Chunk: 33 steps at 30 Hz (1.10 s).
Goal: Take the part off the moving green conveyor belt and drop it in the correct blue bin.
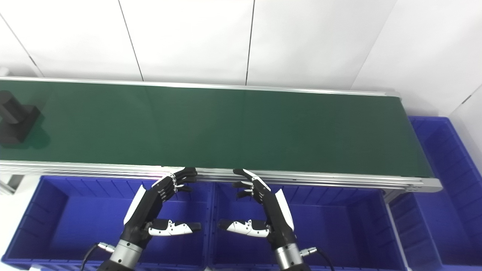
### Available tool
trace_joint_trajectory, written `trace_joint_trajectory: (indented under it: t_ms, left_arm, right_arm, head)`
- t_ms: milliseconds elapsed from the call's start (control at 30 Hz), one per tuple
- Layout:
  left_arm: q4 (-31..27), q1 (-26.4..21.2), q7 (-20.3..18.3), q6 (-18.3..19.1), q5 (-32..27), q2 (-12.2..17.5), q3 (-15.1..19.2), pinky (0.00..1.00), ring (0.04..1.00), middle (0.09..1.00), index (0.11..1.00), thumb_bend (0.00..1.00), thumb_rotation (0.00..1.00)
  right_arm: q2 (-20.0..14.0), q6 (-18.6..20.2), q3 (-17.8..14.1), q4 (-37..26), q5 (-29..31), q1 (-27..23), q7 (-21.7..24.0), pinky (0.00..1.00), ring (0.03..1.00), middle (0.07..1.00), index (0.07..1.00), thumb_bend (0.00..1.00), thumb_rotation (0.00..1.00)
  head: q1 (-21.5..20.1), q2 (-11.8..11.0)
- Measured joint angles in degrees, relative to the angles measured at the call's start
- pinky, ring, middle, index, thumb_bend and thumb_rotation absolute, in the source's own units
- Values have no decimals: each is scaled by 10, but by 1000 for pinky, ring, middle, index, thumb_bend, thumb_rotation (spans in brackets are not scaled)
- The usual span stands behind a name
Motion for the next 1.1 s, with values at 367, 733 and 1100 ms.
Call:
trace_joint_trajectory:
  t_ms: [367, 733, 1100]
  left_arm:
    - [-1, 0, -6, 0, -2, 3, 1, 684, 766, 803, 791, 726, 3]
    - [4, -2, -6, 0, 4, -1, 1, 698, 778, 804, 794, 736, 23]
    - [6, -3, -6, 0, 16, -4, 1, 694, 775, 801, 796, 733, 15]
  right_arm:
    - [-1, 0, 3, 2, -4, -1, -6, 628, 734, 869, 816, 792, 254]
    - [-2, 0, 3, 2, -2, -2, -6, 629, 737, 869, 817, 795, 261]
    - [-8, 0, 3, 3, 3, -3, -6, 629, 740, 872, 817, 793, 247]
  head:
    - [12, -3]
    - [17, -4]
    - [22, -7]
